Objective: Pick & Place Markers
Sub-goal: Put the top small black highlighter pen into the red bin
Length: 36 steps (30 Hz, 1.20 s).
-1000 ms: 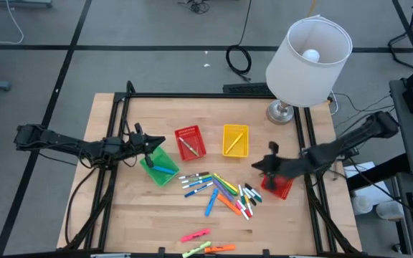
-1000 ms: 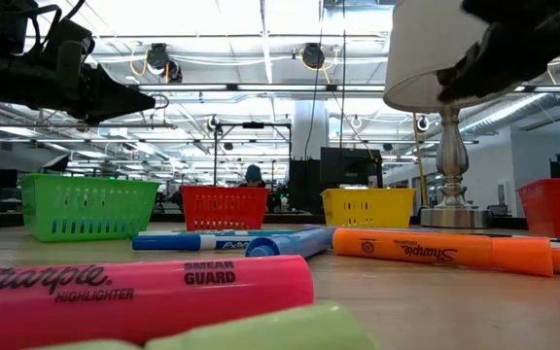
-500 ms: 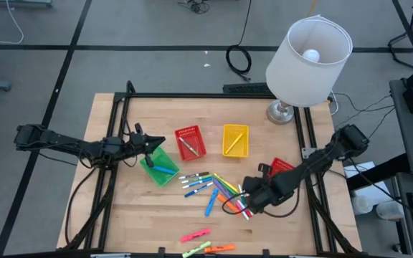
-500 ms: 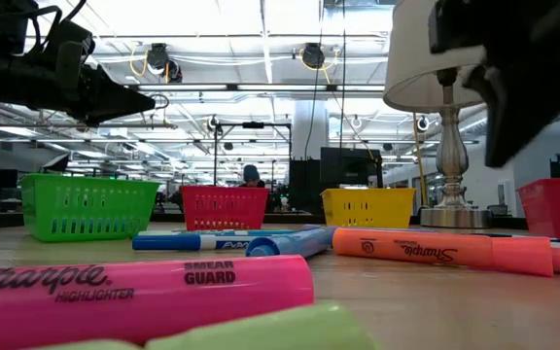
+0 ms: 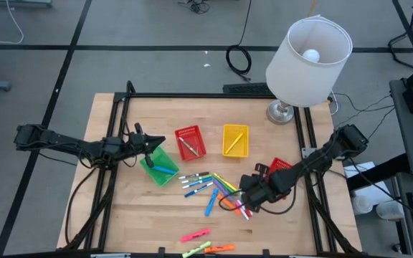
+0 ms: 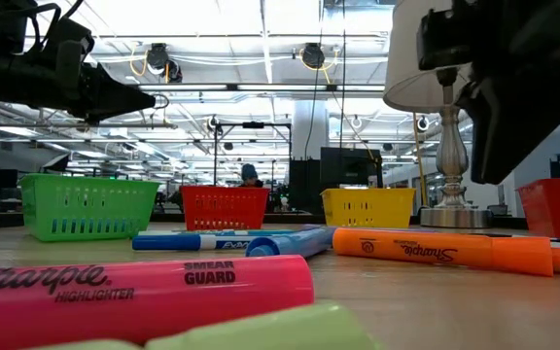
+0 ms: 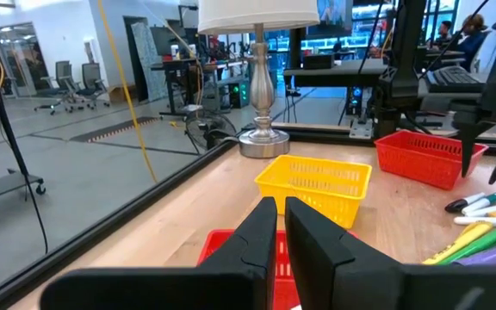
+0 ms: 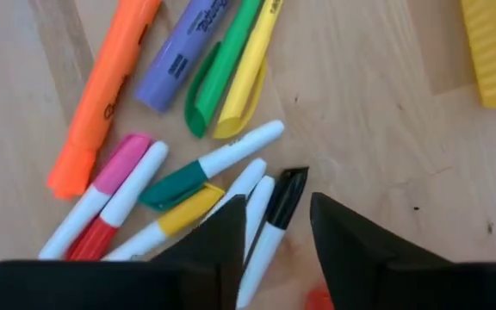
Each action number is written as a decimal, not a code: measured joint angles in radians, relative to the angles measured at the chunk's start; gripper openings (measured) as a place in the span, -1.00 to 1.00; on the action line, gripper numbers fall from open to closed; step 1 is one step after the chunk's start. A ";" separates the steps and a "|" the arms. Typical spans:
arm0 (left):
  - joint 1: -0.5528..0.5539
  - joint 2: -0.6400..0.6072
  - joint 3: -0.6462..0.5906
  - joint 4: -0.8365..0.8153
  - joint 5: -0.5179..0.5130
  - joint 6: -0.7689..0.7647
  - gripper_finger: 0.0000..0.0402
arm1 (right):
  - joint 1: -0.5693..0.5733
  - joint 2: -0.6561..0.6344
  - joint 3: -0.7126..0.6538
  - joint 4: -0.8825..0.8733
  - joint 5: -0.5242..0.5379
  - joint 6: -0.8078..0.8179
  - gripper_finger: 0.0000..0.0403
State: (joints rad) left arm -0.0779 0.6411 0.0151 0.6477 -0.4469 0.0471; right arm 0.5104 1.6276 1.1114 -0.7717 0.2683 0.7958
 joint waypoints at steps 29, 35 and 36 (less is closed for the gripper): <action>0.000 0.000 0.000 0.000 0.000 0.001 -0.81 | -0.046 0.000 -0.183 0.169 -0.038 0.030 -0.45; 0.000 0.000 0.000 0.000 0.000 0.001 -0.81 | -0.053 0.000 -0.183 0.170 -0.038 -0.005 -0.46; 0.000 0.000 0.000 0.000 0.000 0.000 -0.81 | -0.060 0.000 -0.183 0.170 -0.037 -0.012 -0.46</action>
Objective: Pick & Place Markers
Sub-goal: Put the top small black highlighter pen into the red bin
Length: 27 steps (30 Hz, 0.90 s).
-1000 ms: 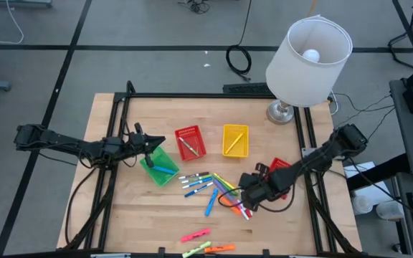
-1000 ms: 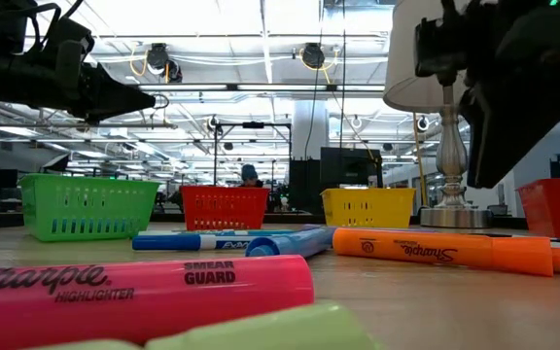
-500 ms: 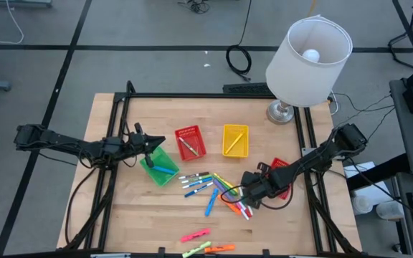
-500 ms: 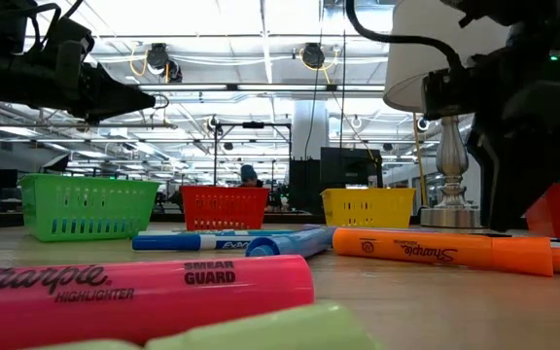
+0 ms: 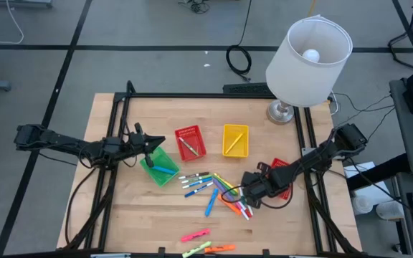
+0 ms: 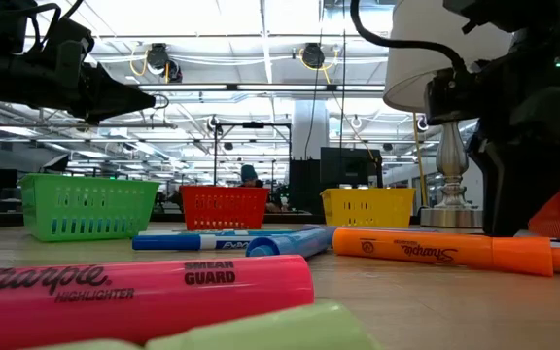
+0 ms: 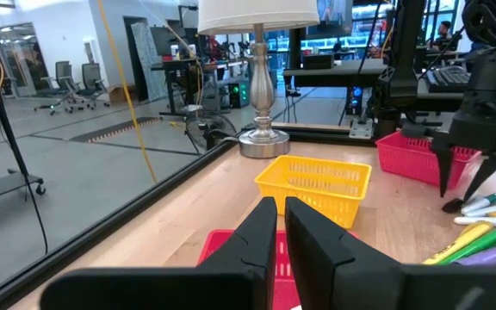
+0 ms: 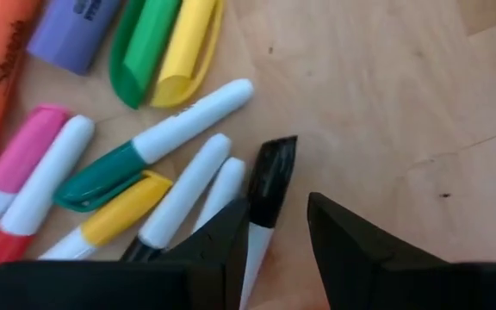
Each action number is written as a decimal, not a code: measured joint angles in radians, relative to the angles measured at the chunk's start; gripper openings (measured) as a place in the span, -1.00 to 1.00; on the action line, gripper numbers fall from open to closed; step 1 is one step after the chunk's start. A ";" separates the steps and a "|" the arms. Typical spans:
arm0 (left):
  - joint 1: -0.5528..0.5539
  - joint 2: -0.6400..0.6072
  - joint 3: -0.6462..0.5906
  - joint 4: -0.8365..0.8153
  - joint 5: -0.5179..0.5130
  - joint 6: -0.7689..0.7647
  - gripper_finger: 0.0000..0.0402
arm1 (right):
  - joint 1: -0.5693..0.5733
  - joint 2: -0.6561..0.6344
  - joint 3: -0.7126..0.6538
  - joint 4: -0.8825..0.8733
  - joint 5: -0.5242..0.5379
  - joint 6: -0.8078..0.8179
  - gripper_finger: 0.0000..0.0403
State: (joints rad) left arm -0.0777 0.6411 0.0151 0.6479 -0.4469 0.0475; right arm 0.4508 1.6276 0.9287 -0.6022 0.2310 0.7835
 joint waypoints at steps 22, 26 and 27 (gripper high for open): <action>0.000 0.000 0.000 0.000 0.000 0.000 -0.81 | -0.121 0.000 0.000 -0.024 -0.045 -0.149 -0.46; 0.000 0.000 0.000 0.000 0.000 0.000 -0.81 | -0.124 0.000 0.008 -0.002 -0.045 -0.241 -0.46; 0.000 0.000 0.000 0.000 0.000 0.000 -0.81 | -0.124 0.000 0.016 -0.002 -0.030 -0.254 -0.46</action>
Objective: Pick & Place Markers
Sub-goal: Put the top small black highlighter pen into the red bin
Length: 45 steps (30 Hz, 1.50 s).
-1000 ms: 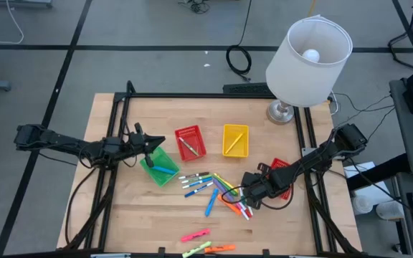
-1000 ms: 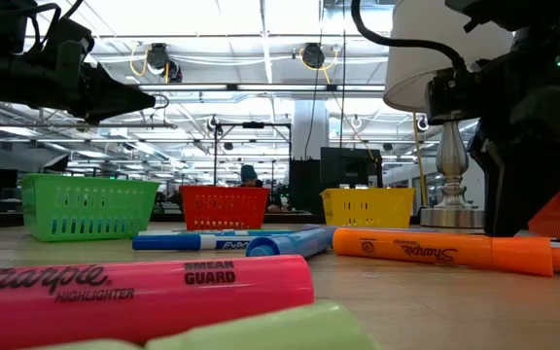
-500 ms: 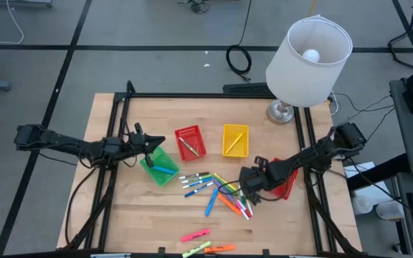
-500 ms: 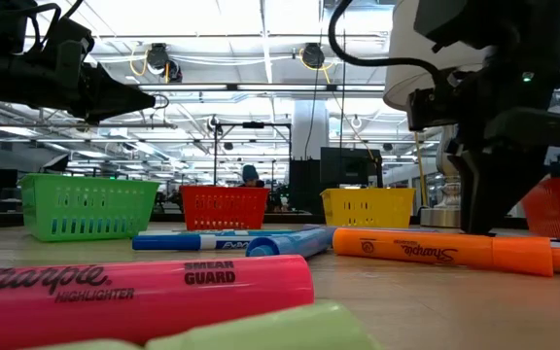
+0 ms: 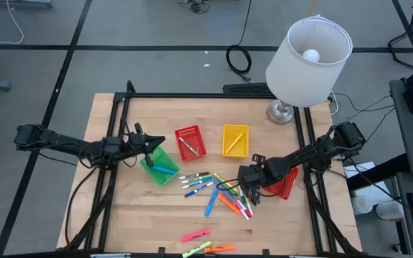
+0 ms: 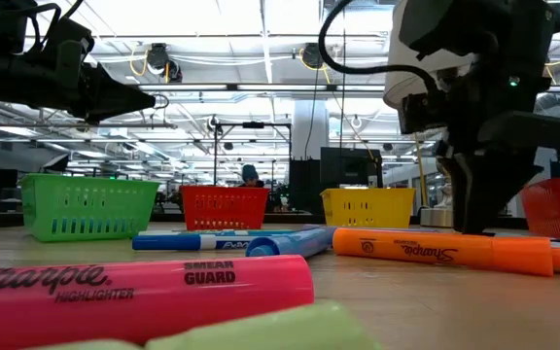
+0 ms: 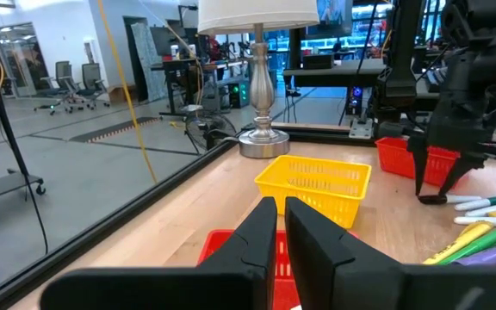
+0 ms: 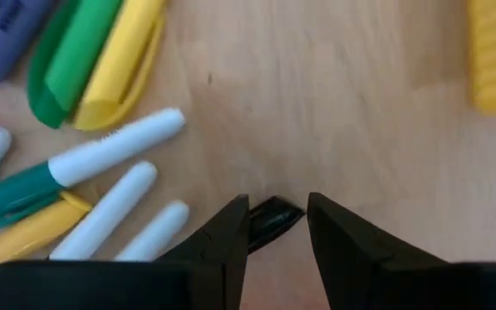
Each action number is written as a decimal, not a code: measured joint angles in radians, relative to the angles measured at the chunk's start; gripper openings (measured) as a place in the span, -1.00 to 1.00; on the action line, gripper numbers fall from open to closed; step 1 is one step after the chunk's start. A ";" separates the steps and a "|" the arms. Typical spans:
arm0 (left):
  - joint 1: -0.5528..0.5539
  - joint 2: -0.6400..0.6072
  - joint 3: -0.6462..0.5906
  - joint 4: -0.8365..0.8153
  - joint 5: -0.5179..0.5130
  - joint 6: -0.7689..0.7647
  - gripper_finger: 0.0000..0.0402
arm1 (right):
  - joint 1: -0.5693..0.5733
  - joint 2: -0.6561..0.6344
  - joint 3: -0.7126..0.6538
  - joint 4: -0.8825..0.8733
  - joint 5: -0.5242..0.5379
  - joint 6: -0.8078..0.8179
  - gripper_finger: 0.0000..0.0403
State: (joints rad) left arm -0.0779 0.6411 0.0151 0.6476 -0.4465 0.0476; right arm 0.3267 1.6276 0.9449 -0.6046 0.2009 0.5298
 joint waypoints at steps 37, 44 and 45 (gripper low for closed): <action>0.000 0.000 0.000 -0.001 0.004 -0.027 -0.81 | -0.042 -0.002 0.008 -0.055 -0.166 0.188 -0.46; 0.000 0.000 0.000 -0.001 0.005 -0.027 -0.81 | -0.045 -0.003 0.002 -0.046 -0.172 0.163 -0.46; 0.000 0.000 0.000 -0.001 0.005 -0.027 -0.81 | -0.046 -0.003 0.001 -0.040 -0.172 0.157 -0.46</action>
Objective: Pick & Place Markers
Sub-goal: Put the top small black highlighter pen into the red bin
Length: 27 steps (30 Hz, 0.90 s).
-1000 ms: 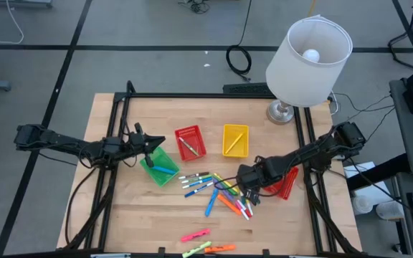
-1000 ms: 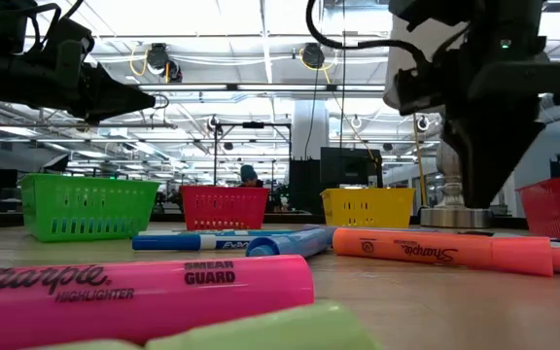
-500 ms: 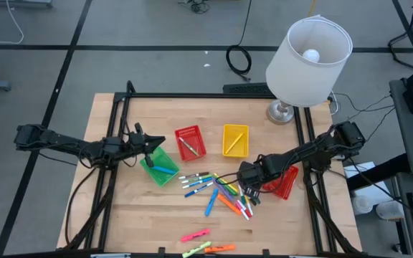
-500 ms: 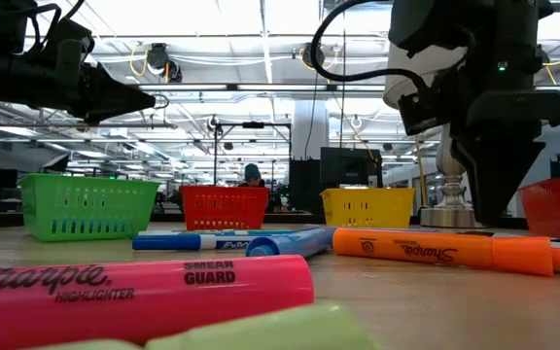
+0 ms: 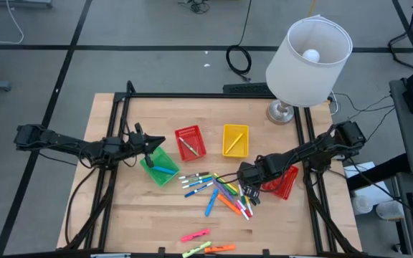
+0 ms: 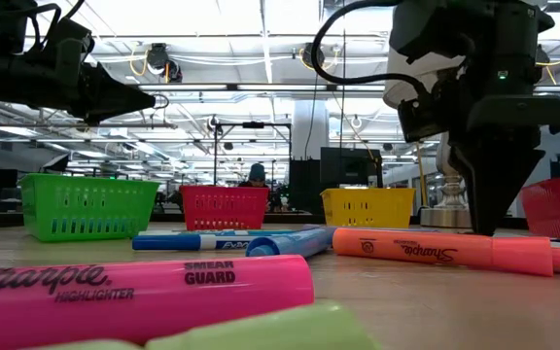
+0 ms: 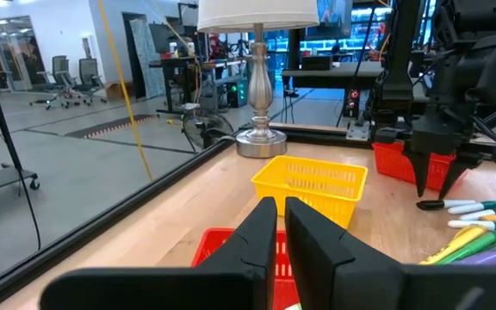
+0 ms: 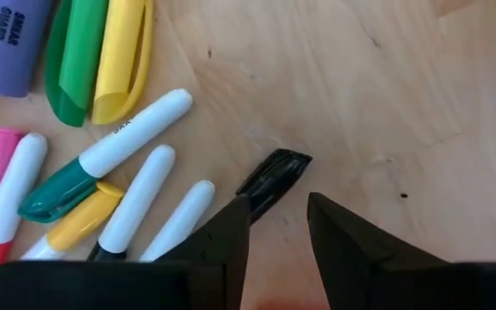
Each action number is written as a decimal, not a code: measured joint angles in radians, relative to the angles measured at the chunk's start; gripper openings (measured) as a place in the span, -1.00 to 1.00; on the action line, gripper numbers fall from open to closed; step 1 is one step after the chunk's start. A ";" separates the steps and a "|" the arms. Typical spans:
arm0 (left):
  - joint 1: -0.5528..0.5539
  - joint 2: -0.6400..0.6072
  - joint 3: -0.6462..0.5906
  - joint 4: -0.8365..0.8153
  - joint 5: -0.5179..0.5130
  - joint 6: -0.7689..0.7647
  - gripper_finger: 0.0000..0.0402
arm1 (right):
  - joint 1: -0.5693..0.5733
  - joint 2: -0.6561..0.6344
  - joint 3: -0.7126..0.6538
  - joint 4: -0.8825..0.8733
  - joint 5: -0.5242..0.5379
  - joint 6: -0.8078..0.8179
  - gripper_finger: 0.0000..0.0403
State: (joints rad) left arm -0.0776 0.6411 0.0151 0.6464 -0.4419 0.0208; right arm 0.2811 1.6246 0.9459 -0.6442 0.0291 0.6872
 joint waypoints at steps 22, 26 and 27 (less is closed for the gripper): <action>0.000 0.000 0.000 0.000 -0.001 0.000 -0.81 | -0.081 0.007 -0.005 -0.002 0.132 -0.178 -0.46; 0.000 0.000 0.000 0.000 -0.001 0.000 -0.81 | -0.088 0.005 -0.004 0.002 0.131 -0.202 -0.46; 0.000 0.000 0.000 0.000 -0.001 0.000 -0.81 | -0.089 0.005 -0.004 0.003 0.130 -0.203 -0.46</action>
State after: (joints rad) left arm -0.0780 0.6411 0.0151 0.6468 -0.4431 0.0212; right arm 0.1916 1.6298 0.9417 -0.6413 0.1593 0.4843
